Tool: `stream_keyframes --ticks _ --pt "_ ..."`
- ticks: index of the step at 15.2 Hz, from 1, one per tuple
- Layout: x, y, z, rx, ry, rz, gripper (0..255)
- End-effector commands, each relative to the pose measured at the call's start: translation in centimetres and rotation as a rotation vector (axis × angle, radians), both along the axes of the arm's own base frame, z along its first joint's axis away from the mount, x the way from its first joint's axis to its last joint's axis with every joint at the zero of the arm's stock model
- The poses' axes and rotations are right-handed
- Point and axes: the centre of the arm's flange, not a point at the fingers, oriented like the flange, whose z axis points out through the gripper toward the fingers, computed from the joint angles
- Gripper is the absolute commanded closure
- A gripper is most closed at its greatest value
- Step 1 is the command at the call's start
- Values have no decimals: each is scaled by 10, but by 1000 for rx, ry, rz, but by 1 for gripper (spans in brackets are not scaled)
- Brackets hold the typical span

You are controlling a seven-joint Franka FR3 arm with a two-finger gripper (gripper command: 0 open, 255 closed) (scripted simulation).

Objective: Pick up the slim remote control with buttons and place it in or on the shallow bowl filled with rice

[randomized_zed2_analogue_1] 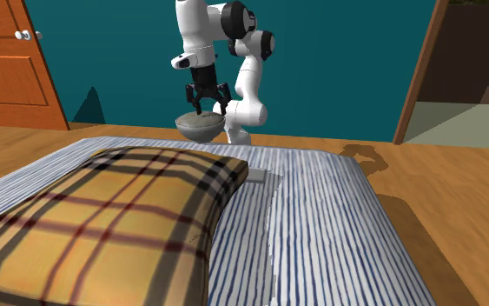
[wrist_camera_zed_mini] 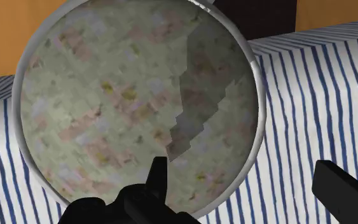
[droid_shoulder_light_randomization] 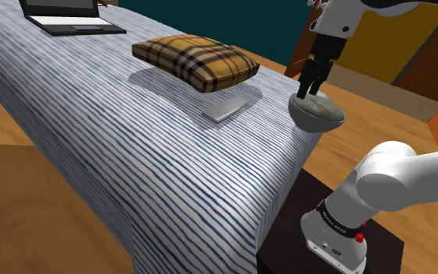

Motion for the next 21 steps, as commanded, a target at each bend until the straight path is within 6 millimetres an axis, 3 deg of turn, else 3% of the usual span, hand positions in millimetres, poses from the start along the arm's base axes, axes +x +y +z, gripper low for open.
stream_keyframes --ticks 1,6,12,19,21 --pt "0 0 0 0 0 0 0" --pt "20 58 -16 -39 -9 -376 0" --pt "71 112 -37 -85 -19 -828 0" --pt "151 137 -64 -140 -31 -1354 0" --pt "157 138 -71 -144 -32 -1392 0"
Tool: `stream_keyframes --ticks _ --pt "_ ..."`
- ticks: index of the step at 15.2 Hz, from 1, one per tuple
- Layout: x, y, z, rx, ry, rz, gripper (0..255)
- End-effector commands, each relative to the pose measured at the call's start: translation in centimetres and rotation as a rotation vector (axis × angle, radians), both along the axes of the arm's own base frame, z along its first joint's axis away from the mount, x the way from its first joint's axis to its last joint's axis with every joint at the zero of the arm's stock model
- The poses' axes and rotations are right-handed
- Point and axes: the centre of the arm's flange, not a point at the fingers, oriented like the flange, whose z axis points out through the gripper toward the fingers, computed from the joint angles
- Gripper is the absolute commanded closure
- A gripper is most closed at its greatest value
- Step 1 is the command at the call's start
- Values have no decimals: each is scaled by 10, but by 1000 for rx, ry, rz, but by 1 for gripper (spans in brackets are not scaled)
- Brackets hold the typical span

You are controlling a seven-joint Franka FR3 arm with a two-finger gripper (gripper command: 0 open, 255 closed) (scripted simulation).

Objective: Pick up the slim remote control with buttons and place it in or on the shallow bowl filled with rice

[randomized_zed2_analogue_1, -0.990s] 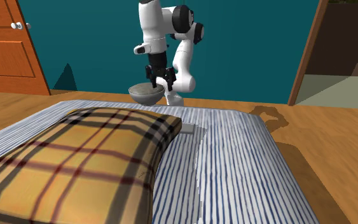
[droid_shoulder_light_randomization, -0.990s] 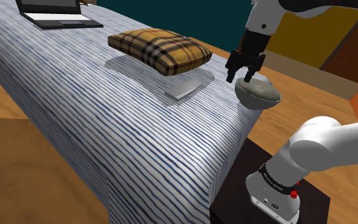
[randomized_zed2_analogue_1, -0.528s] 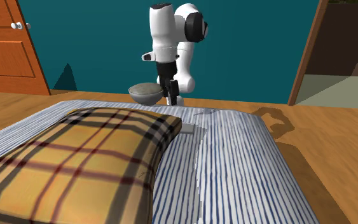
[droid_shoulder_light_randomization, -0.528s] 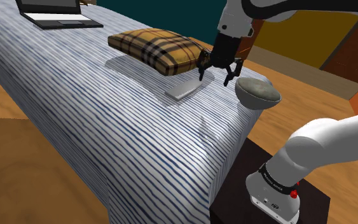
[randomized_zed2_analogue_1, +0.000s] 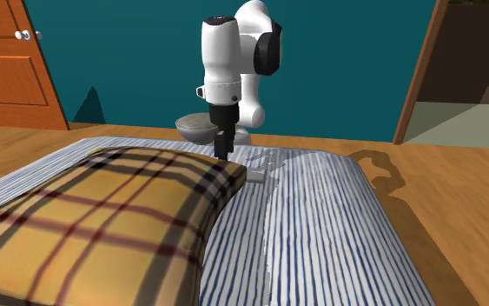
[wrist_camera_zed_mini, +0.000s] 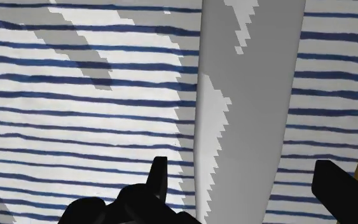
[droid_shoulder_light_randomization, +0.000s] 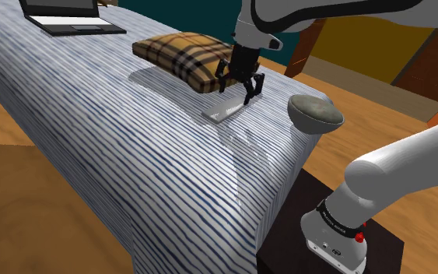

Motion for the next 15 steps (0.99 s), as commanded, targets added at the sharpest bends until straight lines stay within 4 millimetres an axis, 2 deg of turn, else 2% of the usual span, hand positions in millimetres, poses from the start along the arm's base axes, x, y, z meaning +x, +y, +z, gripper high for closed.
stream_keyframes --ticks 1,7,14,15 --pt "6 1 -9 -2 0 -36 0" --pt "6 1 -39 -2 0 -36 0" --pt "6 1 -39 -2 0 -36 0" --pt "7 -1 -40 -2 0 -36 255"
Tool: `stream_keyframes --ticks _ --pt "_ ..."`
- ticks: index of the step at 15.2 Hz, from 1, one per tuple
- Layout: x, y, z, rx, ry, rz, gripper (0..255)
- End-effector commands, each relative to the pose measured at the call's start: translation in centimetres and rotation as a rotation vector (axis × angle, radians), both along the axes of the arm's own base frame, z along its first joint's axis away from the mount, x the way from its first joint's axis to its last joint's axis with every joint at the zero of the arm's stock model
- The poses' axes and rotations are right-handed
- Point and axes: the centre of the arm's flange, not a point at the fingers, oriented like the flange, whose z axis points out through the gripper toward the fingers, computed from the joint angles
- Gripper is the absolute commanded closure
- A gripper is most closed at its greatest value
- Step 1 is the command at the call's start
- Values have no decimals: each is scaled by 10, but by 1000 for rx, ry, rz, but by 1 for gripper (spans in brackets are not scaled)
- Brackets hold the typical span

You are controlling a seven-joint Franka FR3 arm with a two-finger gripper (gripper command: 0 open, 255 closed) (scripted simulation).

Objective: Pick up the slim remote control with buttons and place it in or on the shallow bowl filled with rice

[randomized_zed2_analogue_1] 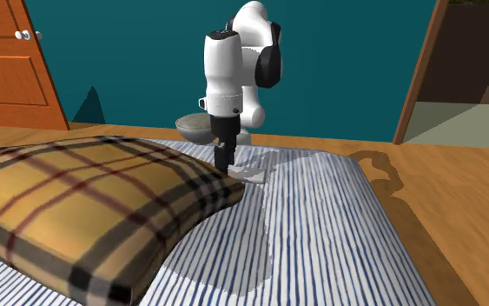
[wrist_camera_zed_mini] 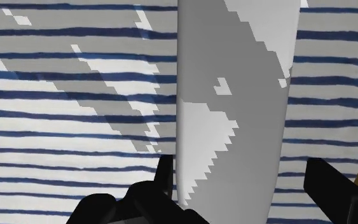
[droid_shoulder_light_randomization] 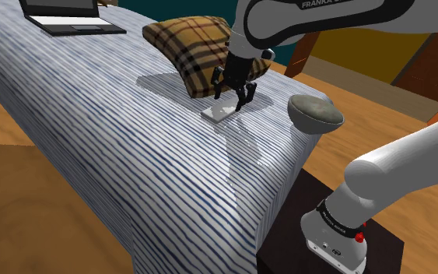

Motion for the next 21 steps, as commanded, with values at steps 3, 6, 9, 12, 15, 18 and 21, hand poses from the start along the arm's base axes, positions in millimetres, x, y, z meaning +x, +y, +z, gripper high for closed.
stream_keyframes --ticks 3,6,9,12,15,18,21 --pt "1 -2 -14 0 31 -10 255" --pt "-1 -3 -11 0 31 -10 255" --pt "-3 -6 -12 0 32 -10 255" --pt "-3 -6 4 0 32 -10 255" --pt "-3 -6 20 0 32 -10 255" --pt "-3 -6 36 0 32 -10 255" --pt "-3 -6 52 0 32 -10 255"
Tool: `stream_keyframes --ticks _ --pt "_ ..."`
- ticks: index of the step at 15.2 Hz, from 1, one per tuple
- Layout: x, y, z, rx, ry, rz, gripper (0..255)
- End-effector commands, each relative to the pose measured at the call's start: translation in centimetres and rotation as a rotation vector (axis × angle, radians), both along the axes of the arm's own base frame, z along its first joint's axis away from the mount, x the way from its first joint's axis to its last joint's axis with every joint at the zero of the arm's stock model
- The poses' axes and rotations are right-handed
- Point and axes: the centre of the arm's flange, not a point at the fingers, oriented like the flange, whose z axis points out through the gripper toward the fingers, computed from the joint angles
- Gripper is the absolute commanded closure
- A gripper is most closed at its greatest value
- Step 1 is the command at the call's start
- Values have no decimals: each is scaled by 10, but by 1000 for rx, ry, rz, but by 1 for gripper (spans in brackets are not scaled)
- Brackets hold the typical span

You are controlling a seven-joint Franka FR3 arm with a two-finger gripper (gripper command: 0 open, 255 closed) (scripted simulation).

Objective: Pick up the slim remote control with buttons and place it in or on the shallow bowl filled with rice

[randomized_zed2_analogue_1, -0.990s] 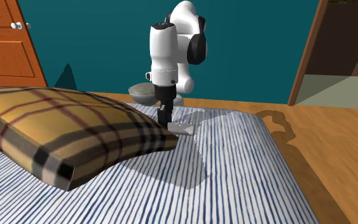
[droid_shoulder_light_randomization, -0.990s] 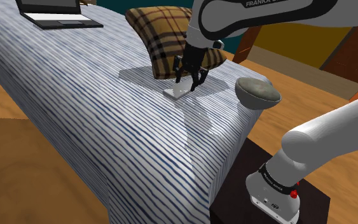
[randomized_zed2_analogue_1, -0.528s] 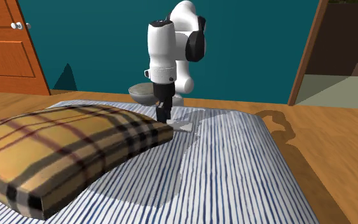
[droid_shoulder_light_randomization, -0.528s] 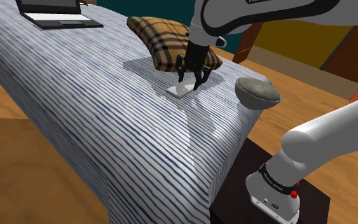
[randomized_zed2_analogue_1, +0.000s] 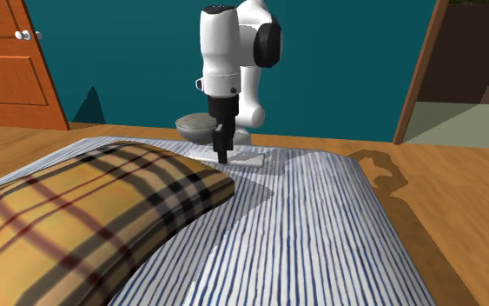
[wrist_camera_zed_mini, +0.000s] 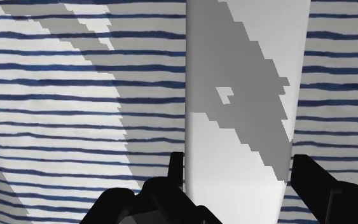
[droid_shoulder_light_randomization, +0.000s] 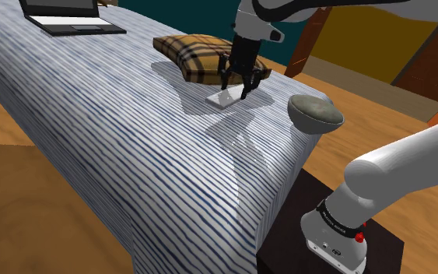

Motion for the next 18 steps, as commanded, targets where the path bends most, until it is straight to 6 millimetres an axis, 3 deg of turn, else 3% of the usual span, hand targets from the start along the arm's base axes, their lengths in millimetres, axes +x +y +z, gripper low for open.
stream_keyframes --ticks 1,18 --pt "1 0 10 0 0 0 255" --pt "1 0 100 0 0 0 255"
